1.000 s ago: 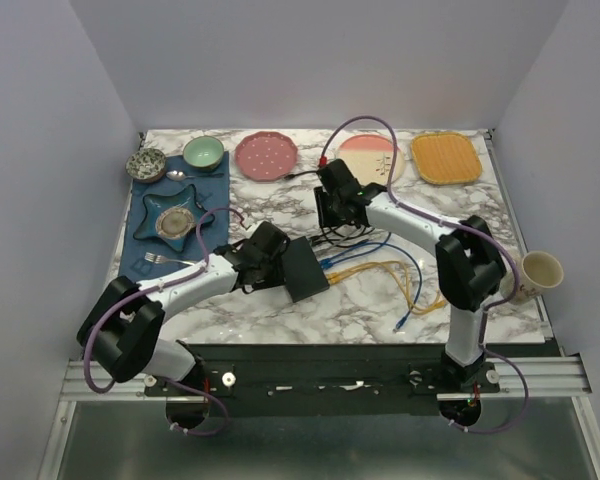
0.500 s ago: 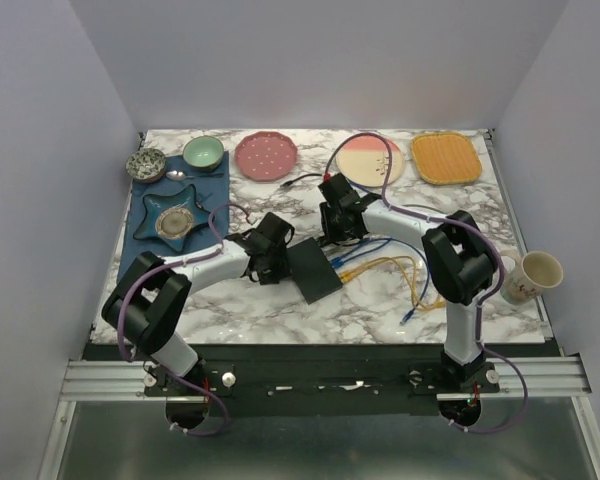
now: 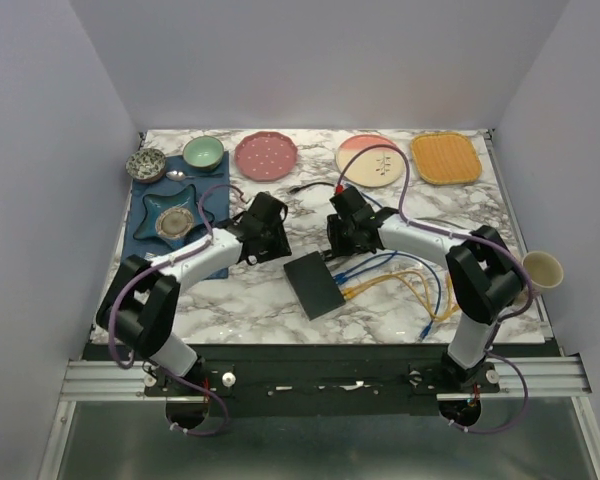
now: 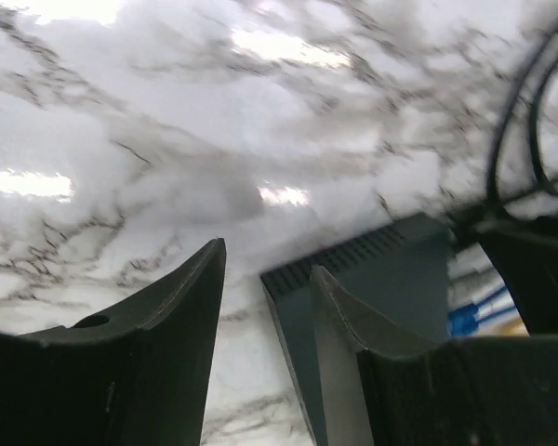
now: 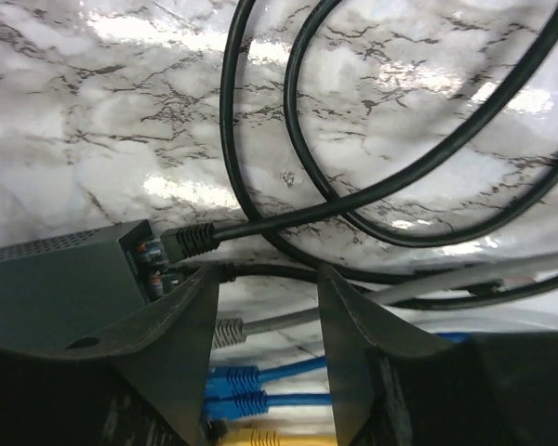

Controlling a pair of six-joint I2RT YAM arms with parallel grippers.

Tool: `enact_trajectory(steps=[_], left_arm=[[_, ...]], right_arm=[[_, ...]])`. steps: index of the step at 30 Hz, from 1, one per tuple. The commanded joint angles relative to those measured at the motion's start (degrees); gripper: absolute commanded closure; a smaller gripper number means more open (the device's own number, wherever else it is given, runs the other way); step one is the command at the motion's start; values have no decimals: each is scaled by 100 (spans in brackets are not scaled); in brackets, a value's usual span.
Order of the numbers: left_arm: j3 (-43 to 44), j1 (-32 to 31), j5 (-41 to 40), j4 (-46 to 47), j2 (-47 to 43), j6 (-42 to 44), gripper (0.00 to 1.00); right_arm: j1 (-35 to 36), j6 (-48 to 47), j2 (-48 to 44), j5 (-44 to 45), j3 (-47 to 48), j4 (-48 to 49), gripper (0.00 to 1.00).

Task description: Pull the plug from the switch port

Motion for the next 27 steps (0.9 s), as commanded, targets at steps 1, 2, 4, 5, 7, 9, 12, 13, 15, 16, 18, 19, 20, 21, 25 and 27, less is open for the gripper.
enact_trajectory(steps=[1,2,4,5,7,9,12,13,15,16,18,19,20,21,25,27], left_arm=[[-26,-1085,-316,-19,-1030,857,48],[-149,-1298,-351,33,-1336,1076,48],[-272,-1712,-360,69,-1611,1209,48],[-369,-2035,-325,60,-1786,1254,48],[-457,-2284,-81,43,-1901,1368,52],[-536,-2556,183,-19,-1937,1447,55],[-563,-2881,738,-98,-1806,1772,56],[-537,-2935,799,-185,-1727,1912,57],[-370,-3083,861,-466,-1402,2018,61],[-326,-3137,853,-528,-1279,2045,62],[-203,-3251,861,-582,-945,2080,64],[-168,-3373,861,-573,-857,2080,64],[-124,-3427,896,-521,-656,2098,64],[-98,-3471,957,-503,-549,2106,64],[-36,-3603,1081,-362,118,2116,70],[61,-3612,1037,-441,531,2028,76]], right_arm=[[43,-3,-605,319,286,-320,43],[26,-12,-657,337,339,-355,43],[8,-82,-737,389,515,-451,43],[8,-100,-754,433,559,-496,43],[-1,-153,-781,565,560,-592,43],[-27,-153,-781,670,463,-636,43],[-62,-57,-799,749,77,-637,44],[-71,-22,-816,785,-46,-637,44],[-97,49,-912,846,-406,-593,44],[-115,75,-965,899,-521,-523,43],[-185,128,-1105,943,-828,-479,43],[-212,146,-1150,969,-908,-426,43],[-264,181,-1185,970,-987,-408,43],[-282,190,-1229,978,-1101,-399,44],[-344,234,-1238,961,-1374,-373,44],[-344,304,-1273,908,-1505,-356,44]])
